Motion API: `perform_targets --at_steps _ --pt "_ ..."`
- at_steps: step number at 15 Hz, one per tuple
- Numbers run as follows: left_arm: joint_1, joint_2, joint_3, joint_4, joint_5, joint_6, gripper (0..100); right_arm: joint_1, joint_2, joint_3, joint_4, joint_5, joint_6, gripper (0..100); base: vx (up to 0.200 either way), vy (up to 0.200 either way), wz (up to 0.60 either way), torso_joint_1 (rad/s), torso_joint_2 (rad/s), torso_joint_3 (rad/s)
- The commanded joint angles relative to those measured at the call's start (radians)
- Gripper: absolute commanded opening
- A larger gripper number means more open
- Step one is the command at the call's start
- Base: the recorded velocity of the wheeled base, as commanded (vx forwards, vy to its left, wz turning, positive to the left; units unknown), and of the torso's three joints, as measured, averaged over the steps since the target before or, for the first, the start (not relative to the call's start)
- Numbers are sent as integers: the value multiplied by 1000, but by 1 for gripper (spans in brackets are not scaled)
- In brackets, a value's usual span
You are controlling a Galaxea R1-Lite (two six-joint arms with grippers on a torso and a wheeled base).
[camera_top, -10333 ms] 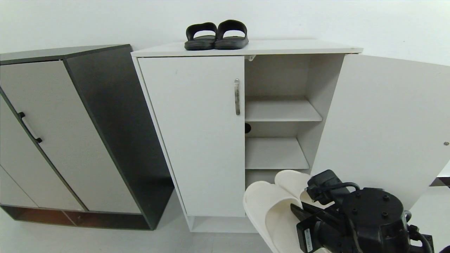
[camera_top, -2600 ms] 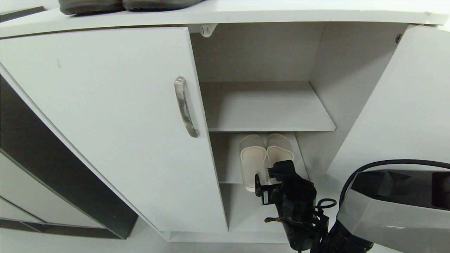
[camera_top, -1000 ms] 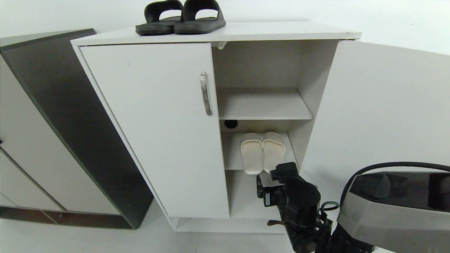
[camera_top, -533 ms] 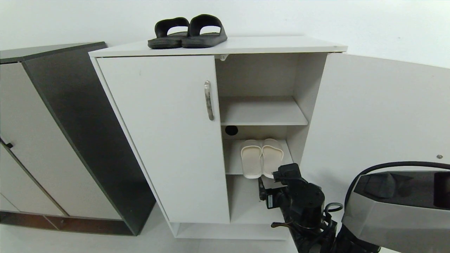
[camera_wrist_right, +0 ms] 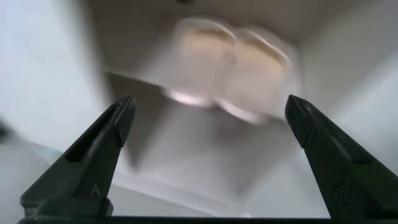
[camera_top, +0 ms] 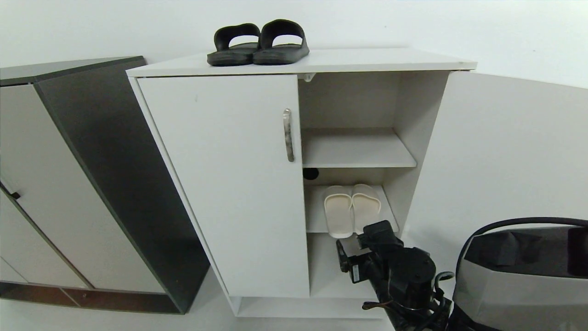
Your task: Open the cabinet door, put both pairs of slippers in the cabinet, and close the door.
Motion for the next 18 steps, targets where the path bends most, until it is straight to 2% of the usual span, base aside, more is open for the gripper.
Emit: perform_targets --at_steps 1,4,5,11,18 --pt "1 1 0 1 1 1 0 -5 3 18 1 8 -2 100 0 200 0 -2 2 7" --pt "1 1 0 2 1 1 0 -5 -25 46 55 80 18 100 0 200 0 5 -1 4" --pt "1 1 0 2 1 1 0 -8 -6 47 6 83 16 100 0 200 0 7 -2 2" --pt "1 1 0 1 1 0 0 -17 26 50 1 84 13 100 0 200 0 0 0 2" --pt "1 1 0 1 1 1 0 -14 15 56 1 86 18 100 0 0 0 0 0 0"
